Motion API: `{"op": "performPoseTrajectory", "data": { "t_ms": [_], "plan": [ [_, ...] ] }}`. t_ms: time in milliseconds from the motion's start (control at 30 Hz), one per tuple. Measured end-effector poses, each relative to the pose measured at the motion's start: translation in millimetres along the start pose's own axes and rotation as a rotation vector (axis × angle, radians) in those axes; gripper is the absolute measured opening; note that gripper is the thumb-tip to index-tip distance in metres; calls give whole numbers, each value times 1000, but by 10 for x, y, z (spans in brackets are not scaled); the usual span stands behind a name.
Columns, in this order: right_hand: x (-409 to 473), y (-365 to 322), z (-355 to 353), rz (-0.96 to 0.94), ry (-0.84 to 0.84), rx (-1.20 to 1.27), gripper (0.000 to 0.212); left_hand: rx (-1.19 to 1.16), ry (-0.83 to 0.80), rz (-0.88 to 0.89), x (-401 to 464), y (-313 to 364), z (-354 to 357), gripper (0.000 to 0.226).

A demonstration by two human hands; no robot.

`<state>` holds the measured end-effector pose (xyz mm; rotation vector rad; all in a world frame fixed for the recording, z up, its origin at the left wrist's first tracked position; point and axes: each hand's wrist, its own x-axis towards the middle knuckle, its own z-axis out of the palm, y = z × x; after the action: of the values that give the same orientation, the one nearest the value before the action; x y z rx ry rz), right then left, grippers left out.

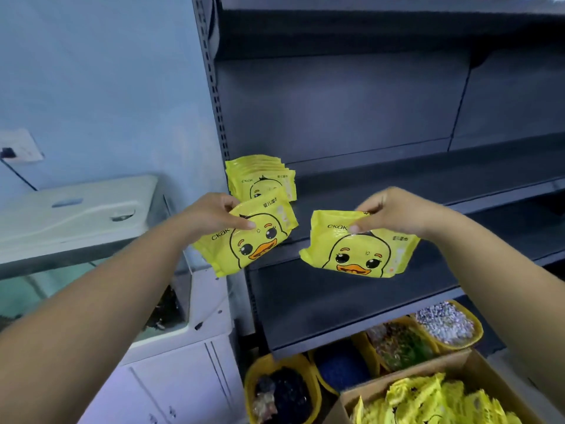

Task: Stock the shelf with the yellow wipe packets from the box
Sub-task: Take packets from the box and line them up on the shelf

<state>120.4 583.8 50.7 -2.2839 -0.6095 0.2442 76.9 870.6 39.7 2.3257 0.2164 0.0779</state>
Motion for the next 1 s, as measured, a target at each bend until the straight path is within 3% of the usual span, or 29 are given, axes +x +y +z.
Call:
{"op": "performPoseTrajectory", "data": {
  "t_ms": [333,433,600,833,1000],
  "plan": [
    [971,266,-186,-33,-28,4,4,134,-3,-47,965,75,101,19],
    [1115,320,-182,-15,-52,21,8,179,-37,-30,1205,69,122,31],
    [1368,359,-226,-4,-52,16,5,321,-88,18,1672,108,115,17],
    [1642,365,-272,-2,-52,-30,12,584,-109,97,2139,45,49,23],
    [1854,386,-197,-4,-66,-40,12,586,-109,111,2253,-32,45,26]
  ]
}}
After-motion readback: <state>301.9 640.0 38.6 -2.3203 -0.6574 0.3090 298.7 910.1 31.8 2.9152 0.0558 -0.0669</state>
